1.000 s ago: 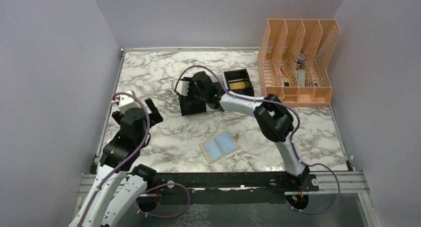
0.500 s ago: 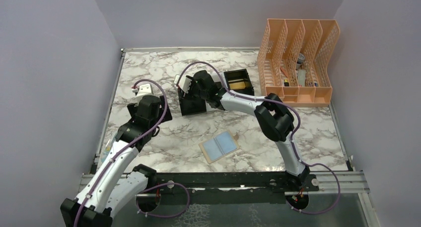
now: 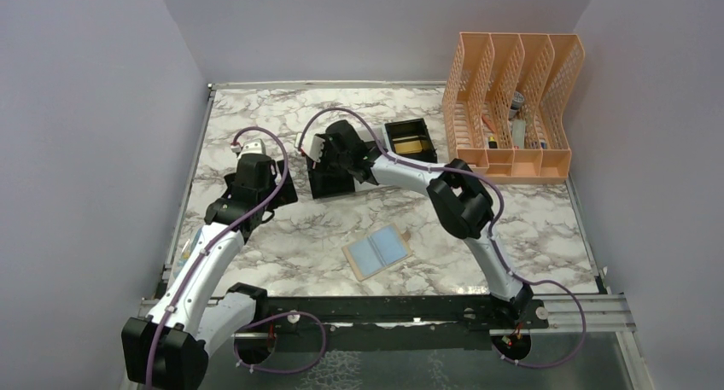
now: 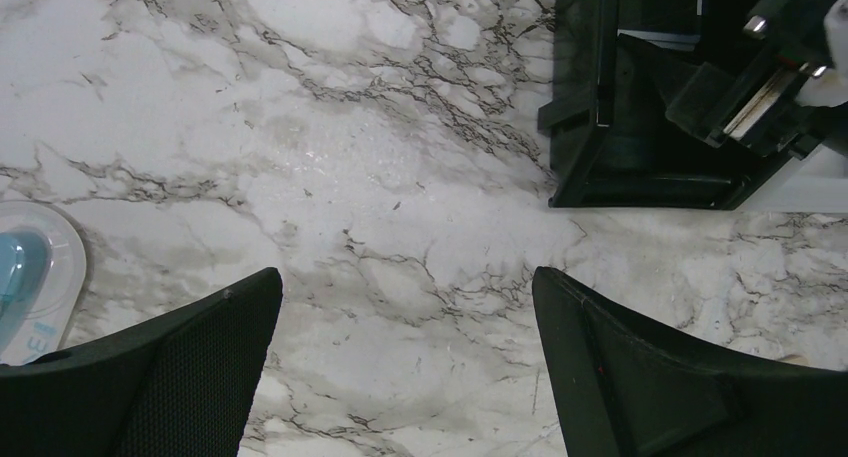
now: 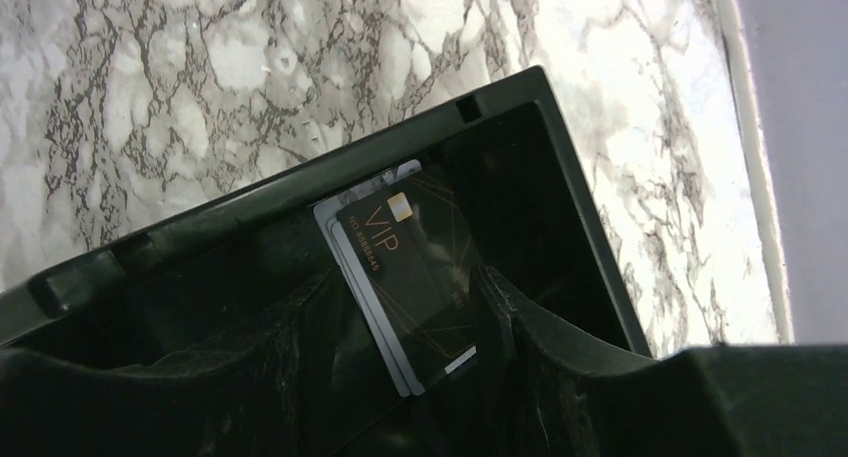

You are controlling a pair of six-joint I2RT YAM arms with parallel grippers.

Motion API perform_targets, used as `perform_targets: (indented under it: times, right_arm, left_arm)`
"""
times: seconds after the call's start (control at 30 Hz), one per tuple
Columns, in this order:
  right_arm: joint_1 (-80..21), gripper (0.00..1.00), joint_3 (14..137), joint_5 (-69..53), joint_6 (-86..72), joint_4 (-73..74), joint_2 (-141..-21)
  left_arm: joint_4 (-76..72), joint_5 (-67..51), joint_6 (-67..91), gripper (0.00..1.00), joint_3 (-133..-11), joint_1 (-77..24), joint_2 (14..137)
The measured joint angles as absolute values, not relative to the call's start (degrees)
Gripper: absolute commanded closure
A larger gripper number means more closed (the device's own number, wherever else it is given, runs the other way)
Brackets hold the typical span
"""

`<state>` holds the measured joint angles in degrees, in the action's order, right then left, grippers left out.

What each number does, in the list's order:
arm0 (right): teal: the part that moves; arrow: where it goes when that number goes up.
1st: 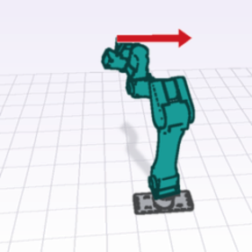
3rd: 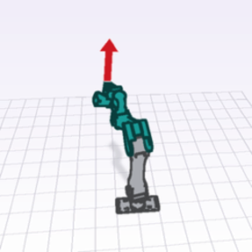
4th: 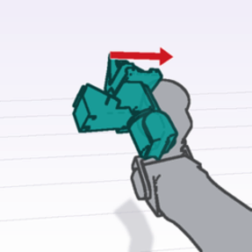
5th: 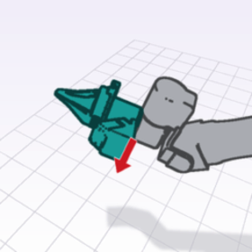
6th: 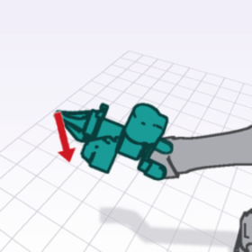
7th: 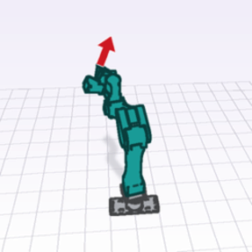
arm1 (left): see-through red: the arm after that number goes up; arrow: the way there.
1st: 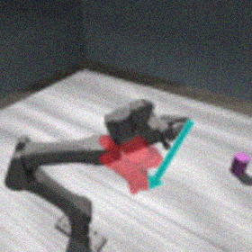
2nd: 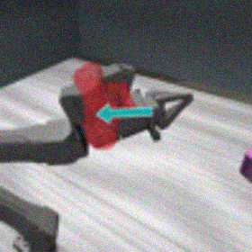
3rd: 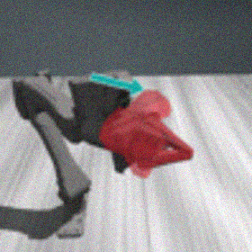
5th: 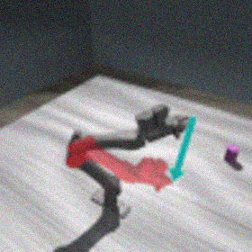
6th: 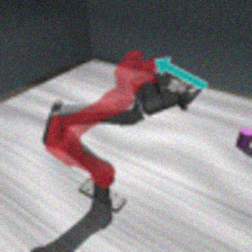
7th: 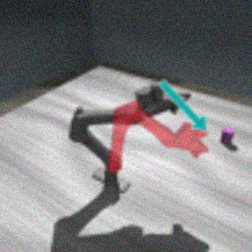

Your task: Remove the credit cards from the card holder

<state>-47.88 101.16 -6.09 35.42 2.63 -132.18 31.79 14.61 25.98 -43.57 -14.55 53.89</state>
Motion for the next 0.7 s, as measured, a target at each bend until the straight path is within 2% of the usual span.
perform_targets:
  times: [0.47, 0.63, 0.7]
  right_arm:
    - [-47.40, 0.53, 105.67, -5.30, 38.96, 4.75, -137.60]
    - [-47.13, 0.60, 107.02, -4.49, 40.49, 4.45, -138.82]
    - [-47.11, 0.67, 107.42, -4.29, 40.82, 4.27, -139.17]
  left_arm:
    - [31.33, 13.87, 25.74, 0.03, -43.57, -13.82, 53.52]
    - [31.33, 13.85, 25.74, 0.04, -43.57, -13.65, 53.52]
    - [31.33, 13.87, 25.74, 0.05, -43.57, -13.58, 53.52]
